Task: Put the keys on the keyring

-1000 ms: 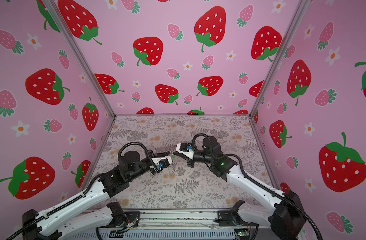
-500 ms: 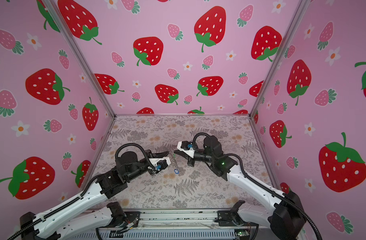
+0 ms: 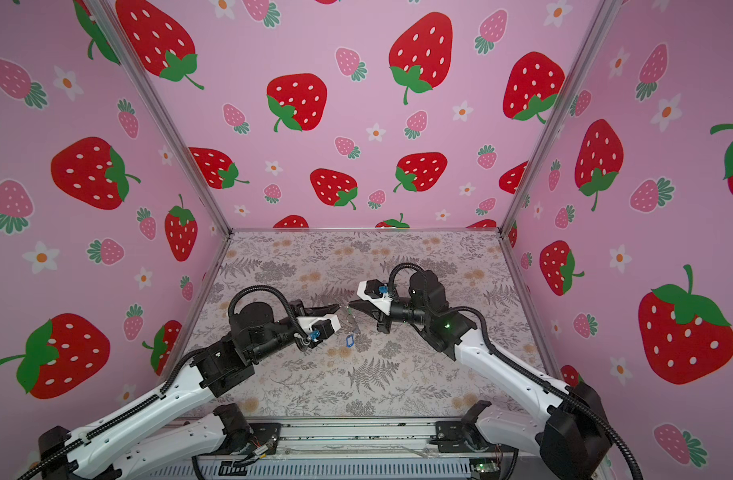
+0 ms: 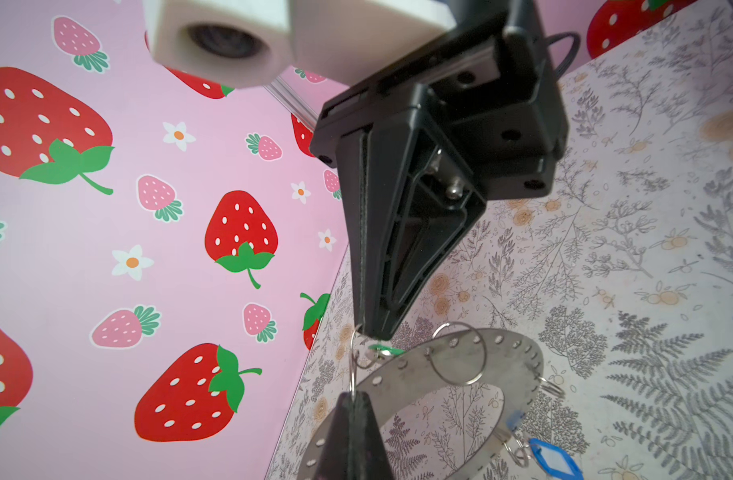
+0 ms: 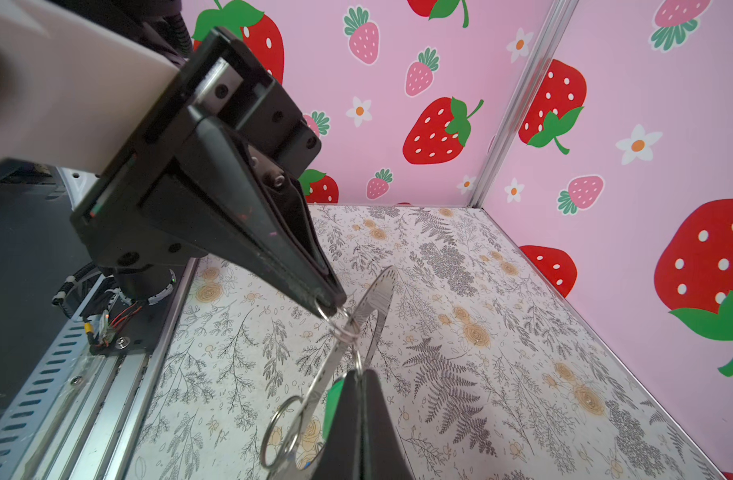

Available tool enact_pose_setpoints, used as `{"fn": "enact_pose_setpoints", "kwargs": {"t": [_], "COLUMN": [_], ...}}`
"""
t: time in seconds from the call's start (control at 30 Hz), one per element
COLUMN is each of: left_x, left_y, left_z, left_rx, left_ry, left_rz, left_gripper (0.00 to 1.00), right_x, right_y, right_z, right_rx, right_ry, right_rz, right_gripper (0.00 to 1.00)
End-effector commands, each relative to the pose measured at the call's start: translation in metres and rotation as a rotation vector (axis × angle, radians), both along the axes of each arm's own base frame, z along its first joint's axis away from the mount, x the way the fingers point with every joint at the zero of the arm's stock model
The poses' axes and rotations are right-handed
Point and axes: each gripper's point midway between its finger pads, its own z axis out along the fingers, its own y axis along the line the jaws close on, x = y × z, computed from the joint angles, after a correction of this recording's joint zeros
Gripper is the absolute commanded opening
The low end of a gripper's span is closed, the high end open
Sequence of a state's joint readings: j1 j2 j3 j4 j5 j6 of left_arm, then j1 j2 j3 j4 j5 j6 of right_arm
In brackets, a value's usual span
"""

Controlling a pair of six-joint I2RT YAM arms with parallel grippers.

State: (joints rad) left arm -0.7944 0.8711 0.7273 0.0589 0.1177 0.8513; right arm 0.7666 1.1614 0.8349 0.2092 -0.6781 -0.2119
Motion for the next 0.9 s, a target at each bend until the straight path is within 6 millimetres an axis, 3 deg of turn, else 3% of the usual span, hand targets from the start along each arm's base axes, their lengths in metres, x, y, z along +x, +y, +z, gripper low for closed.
{"fn": "enact_pose_setpoints", "kwargs": {"t": [0.0,0.2,0.47,0.87], "left_x": [-0.011,-0.008,-0.002,-0.001], "left_y": [-0.003,-0.002,-0.004,-0.008], "left_z": [0.018,0.015,0.016,0.027], "left_rx": [-0.096,-0.173,-0.237,-0.357], "left_ry": [0.033,0.156,0.234,0.394], "left_rz": [-0.082,-0.129,-0.156,-0.281], "left_gripper": [0.00,0.00,0.00,0.00], "right_x": [-0.001,-0.001,0.001,-0.006], "right_y": [-0.001,-0.002,-0.013,-0.010], "right_z": [-0.007,-0.008,0.008,0.022], "right_rx": [-0.003,-0.006,0.001,-0.015], "right_ry": [0.010,0.000,-0.106,-0.178], "right_rz": [0.024,0.027,-0.026,0.047], "right_gripper": [0.00,0.18,0.32,0.30]}}
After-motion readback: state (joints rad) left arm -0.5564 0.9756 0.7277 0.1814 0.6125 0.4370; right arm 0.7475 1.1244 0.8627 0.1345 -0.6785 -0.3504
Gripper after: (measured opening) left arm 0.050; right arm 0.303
